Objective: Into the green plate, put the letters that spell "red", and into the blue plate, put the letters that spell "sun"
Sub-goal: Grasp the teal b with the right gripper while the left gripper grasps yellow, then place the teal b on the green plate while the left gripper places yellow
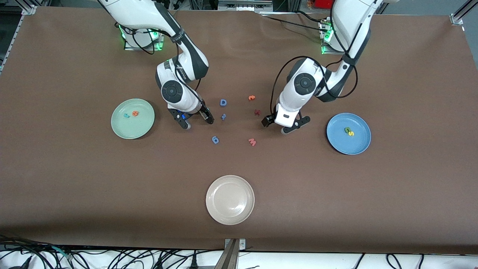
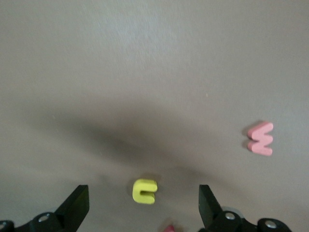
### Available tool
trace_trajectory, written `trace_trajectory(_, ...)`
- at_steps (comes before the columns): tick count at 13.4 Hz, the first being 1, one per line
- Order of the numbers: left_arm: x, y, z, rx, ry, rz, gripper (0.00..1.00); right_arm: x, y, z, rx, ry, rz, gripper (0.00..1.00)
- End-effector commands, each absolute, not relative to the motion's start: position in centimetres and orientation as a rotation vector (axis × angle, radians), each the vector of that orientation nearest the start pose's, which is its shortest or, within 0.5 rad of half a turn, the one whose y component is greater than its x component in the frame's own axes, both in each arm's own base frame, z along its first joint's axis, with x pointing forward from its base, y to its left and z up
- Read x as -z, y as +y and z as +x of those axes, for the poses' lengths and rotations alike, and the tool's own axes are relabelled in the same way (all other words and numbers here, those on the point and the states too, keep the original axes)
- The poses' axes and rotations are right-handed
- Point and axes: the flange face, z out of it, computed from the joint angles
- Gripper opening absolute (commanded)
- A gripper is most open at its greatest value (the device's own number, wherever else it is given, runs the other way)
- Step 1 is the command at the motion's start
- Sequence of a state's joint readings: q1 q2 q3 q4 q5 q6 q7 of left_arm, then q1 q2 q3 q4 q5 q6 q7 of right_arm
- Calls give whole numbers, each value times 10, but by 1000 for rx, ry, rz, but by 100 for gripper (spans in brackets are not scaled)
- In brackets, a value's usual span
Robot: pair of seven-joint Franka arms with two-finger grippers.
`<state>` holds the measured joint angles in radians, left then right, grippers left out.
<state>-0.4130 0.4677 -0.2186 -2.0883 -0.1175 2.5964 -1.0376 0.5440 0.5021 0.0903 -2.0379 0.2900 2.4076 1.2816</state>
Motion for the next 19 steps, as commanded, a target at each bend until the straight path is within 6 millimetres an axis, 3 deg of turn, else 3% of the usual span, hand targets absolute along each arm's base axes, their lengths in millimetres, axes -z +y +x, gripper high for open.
trace_trajectory(1, -208, -350, 464, -120, -848, -3162, 100, -175, 355, 465, -402, 1361, -2789, 96)
trace_trajectory(3, -199, -353, 459, -70, -825, -3121, 100, -170, 358, 463, -390, 1360, -2786, 88)
trace_trajectory(6, -188, -356, 459, -27, -850, -3121, 100, -168, 359, 462, -393, 1357, -2791, 68)
trace_trajectory(10, -180, -359, 460, -18, -842, -3134, 100, -168, 359, 462, -389, 1344, -2798, 37)
trace_trajectory(12, -173, -361, 457, -17, -813, -3134, 100, -168, 359, 462, -379, 1331, -2811, 17)
trace_trajectory(14, -172, -364, 453, -21, -800, -3135, 99, -168, 358, 462, -380, 1331, -2812, 5)
trace_trajectory(15, -171, -366, 452, -22, -798, -3136, 92, -168, 358, 462, -380, 1328, -2813, 2)
trace_trajectory(17, -171, -369, 450, -21, -830, -3131, 39, -170, 357, 463, -377, 1326, -2815, 2)
trace_trajectory(18, -170, -370, 449, -15, -811, -3132, 18, -176, 355, 467, -365, 1320, -2816, 1)
trace_trajectory(19, -170, -371, 448, -7, -819, -3127, 5, -190, 350, 474, -350, 1320, -2812, 2)
